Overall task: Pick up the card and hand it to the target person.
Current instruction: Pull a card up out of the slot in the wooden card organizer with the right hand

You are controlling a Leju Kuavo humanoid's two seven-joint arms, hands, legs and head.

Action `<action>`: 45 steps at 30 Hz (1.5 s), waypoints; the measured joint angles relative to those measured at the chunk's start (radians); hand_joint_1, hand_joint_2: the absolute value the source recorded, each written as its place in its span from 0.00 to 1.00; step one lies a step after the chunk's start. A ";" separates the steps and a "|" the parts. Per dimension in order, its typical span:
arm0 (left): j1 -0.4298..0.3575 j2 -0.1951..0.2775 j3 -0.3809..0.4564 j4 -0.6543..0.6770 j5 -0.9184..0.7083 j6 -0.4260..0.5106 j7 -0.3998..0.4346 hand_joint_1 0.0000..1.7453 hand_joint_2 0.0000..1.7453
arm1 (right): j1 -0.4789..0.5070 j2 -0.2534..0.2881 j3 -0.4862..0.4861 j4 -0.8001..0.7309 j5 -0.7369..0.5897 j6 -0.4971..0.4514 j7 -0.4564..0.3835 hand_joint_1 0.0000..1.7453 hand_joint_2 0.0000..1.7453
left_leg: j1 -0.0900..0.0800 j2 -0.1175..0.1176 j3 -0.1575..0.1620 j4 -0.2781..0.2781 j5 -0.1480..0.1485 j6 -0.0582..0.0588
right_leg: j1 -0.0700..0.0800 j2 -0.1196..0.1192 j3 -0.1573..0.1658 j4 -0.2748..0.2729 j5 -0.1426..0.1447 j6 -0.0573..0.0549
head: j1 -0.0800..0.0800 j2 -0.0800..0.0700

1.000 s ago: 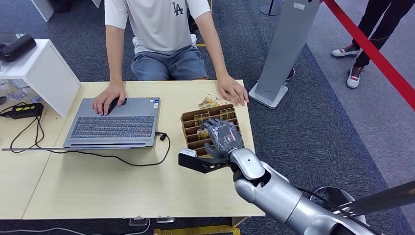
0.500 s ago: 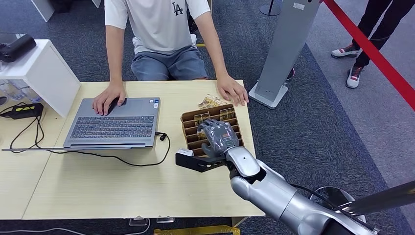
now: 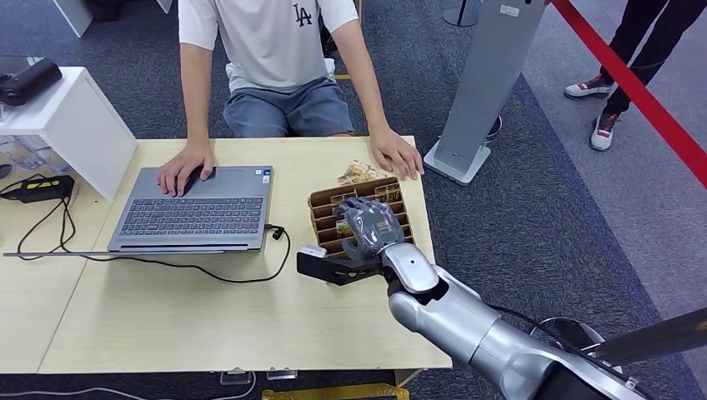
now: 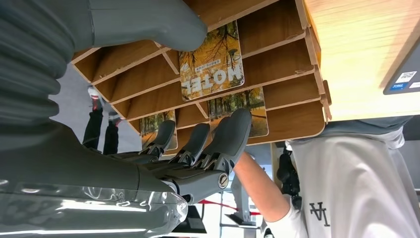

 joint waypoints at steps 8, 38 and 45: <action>-0.001 -0.002 -0.004 -0.001 0.001 0.000 0.000 0.00 0.00 | -0.005 0.001 -0.004 0.055 -0.009 -0.004 0.003 0.44 1.00 | 0.000 0.000 0.000 0.000 0.000 0.000 | 0.000 0.000 0.000 0.000 0.000 0.000 | 0.000 0.000; -0.001 0.000 -0.015 0.000 0.012 0.001 0.002 0.00 0.00 | 0.005 -0.018 -0.010 -0.010 0.008 -0.010 0.019 0.88 1.00 | 0.000 -0.001 0.001 -0.001 0.001 0.000 | 0.000 -0.001 0.001 -0.001 0.000 0.000 | 0.000 0.000; -0.002 0.003 -0.020 -0.003 0.010 -0.003 -0.011 0.00 0.25 | 0.005 -0.017 -0.010 -0.010 0.008 -0.013 0.018 0.92 1.00 | 0.000 -0.001 0.001 -0.001 0.000 0.000 | 0.000 -0.001 0.001 -0.001 0.000 0.000 | 0.000 0.000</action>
